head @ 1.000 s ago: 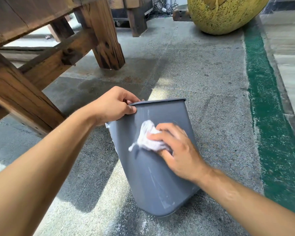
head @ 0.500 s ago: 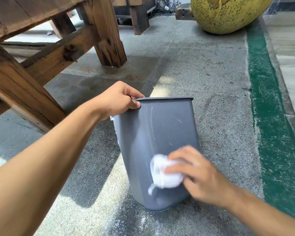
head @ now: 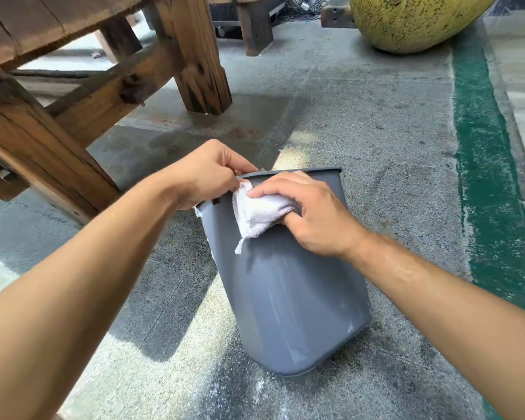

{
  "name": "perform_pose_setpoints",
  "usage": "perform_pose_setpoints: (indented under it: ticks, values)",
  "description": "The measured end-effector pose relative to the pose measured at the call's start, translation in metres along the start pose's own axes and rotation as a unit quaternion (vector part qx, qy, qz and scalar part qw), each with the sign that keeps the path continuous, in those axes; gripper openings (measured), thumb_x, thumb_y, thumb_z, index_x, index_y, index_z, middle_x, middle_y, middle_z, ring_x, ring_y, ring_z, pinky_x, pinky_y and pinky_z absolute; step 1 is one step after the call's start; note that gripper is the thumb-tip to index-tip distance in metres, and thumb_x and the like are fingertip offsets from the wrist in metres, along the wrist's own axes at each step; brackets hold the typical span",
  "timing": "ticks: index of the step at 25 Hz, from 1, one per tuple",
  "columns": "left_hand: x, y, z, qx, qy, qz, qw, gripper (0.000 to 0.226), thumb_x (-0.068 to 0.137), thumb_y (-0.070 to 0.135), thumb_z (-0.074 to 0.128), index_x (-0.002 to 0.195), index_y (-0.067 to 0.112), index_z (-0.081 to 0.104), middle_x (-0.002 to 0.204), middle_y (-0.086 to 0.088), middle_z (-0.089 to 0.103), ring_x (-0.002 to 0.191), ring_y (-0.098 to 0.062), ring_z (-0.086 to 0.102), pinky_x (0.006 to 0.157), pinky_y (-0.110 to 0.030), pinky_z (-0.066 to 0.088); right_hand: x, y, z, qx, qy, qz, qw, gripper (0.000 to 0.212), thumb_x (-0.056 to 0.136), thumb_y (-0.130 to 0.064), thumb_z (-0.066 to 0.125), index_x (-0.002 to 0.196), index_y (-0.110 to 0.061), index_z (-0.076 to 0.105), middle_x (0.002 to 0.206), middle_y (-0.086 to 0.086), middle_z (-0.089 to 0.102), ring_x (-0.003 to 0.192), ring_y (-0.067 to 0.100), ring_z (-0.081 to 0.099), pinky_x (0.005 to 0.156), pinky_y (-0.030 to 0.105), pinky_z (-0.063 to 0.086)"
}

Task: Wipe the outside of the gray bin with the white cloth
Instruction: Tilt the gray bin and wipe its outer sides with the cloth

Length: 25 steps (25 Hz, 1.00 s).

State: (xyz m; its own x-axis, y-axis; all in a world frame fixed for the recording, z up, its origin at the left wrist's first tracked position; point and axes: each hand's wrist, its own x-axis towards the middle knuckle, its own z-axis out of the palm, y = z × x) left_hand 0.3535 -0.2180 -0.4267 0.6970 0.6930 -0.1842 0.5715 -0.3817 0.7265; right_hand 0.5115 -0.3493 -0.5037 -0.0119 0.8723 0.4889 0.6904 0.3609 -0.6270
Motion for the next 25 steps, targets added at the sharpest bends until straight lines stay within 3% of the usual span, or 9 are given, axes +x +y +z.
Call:
perform_pose_setpoints:
  ticks: [5, 9, 13, 15, 17, 18, 20, 23, 25]
  values:
    - [0.007, -0.004, 0.000, -0.007, 0.021, -0.025, 0.999, 0.035, 0.085, -0.003, 0.068, 0.083, 0.028, 0.085, 0.085, -0.012, 0.081, 0.074, -0.027, 0.072, 0.079, -0.063, 0.060, -0.047, -0.015, 0.020, 0.006, -0.165, -0.050, 0.985, 0.061, 0.066, 0.019, 0.054, 0.110, -0.015, 0.077, 0.111, -0.002, 0.072, 0.106, 0.022, 0.055, 0.103, 0.038, 0.041]
    - [0.007, -0.006, -0.003, -0.013, 0.017, -0.032, 0.999, 0.034, 0.084, -0.007, 0.067, 0.088, 0.022, 0.085, 0.083, -0.007, 0.081, 0.076, -0.028, 0.075, 0.082, -0.059, 0.061, -0.101, -0.022, 0.020, 0.007, -0.231, -0.083, 0.969, 0.051, 0.074, 0.001, 0.055, 0.114, -0.024, 0.075, 0.112, -0.011, 0.070, 0.110, 0.016, 0.051, 0.102, 0.038, 0.038]
    - [0.007, -0.009, -0.002, -0.019, 0.029, -0.034, 0.999, 0.029, 0.085, -0.003, 0.067, 0.092, 0.020, 0.084, 0.085, -0.010, 0.081, 0.085, -0.038, 0.077, 0.080, -0.055, 0.062, -0.172, -0.015, 0.041, 0.052, -0.344, -0.097, 0.933, 0.037, 0.090, -0.009, 0.053, 0.110, -0.036, 0.068, 0.107, -0.019, 0.065, 0.104, 0.004, 0.055, 0.093, 0.024, 0.040]
    - [0.008, -0.011, 0.000, -0.008, 0.031, -0.030, 0.999, 0.023, 0.086, 0.003, 0.068, 0.090, 0.019, 0.083, 0.083, -0.011, 0.080, 0.072, -0.029, 0.071, 0.068, -0.036, 0.058, -0.199, -0.010, 0.032, 0.106, -0.309, -0.024, 0.945, 0.027, 0.091, -0.015, 0.051, 0.101, -0.034, 0.068, 0.100, -0.016, 0.063, 0.092, 0.001, 0.057, 0.084, 0.026, 0.048]
    - [0.009, -0.007, 0.006, 0.012, 0.030, -0.025, 0.999, 0.008, 0.085, 0.008, 0.072, 0.086, 0.013, 0.079, 0.072, -0.006, 0.073, 0.060, -0.018, 0.057, 0.053, -0.020, 0.042, -0.188, -0.019, 0.002, 0.087, -0.338, -0.025, 0.937, 0.029, 0.085, -0.005, 0.055, 0.099, -0.023, 0.073, 0.102, -0.012, 0.068, 0.098, 0.006, 0.059, 0.090, 0.035, 0.049]
    - [0.010, -0.005, 0.008, 0.020, 0.032, -0.023, 0.999, 0.001, 0.085, 0.012, 0.074, 0.084, 0.011, 0.075, 0.066, -0.001, 0.066, 0.056, -0.013, 0.050, 0.047, -0.019, 0.034, -0.168, -0.025, -0.014, 0.076, -0.284, 0.026, 0.955, 0.041, 0.082, 0.007, 0.057, 0.099, -0.024, 0.077, 0.103, -0.016, 0.070, 0.102, 0.006, 0.061, 0.092, 0.030, 0.049]
    - [0.013, -0.004, 0.011, 0.027, 0.045, -0.016, 0.998, 0.011, 0.086, 0.020, 0.076, 0.086, 0.010, 0.073, 0.063, 0.004, 0.057, 0.053, -0.008, 0.042, 0.046, -0.021, 0.030, -0.124, -0.026, -0.040, 0.143, -0.178, 0.120, 0.966, 0.061, 0.076, 0.024, 0.054, 0.094, -0.028, 0.080, 0.102, -0.018, 0.072, 0.103, 0.004, 0.063, 0.091, 0.016, 0.048]
    - [0.010, 0.006, 0.016, 0.056, 0.019, 0.025, 0.998, 0.014, 0.090, 0.028, 0.073, 0.103, 0.024, 0.078, 0.070, 0.001, 0.051, 0.061, -0.011, 0.043, 0.050, -0.018, 0.032, -0.059, -0.014, -0.055, 0.157, -0.025, 0.139, 0.977, 0.057, 0.077, 0.030, 0.047, 0.096, -0.013, 0.079, 0.103, 0.000, 0.071, 0.085, -0.004, 0.065, 0.073, 0.006, 0.046]
    - [0.011, 0.011, 0.017, 0.102, -0.001, 0.060, 0.993, 0.016, 0.093, 0.027, 0.071, 0.106, 0.028, 0.078, 0.072, 0.000, 0.053, 0.064, -0.011, 0.044, 0.051, -0.017, 0.033, -0.027, -0.002, -0.051, 0.115, 0.029, 0.133, 0.984, 0.055, 0.077, 0.027, 0.047, 0.103, -0.010, 0.078, 0.107, 0.004, 0.065, 0.083, -0.005, 0.063, 0.072, 0.004, 0.044]
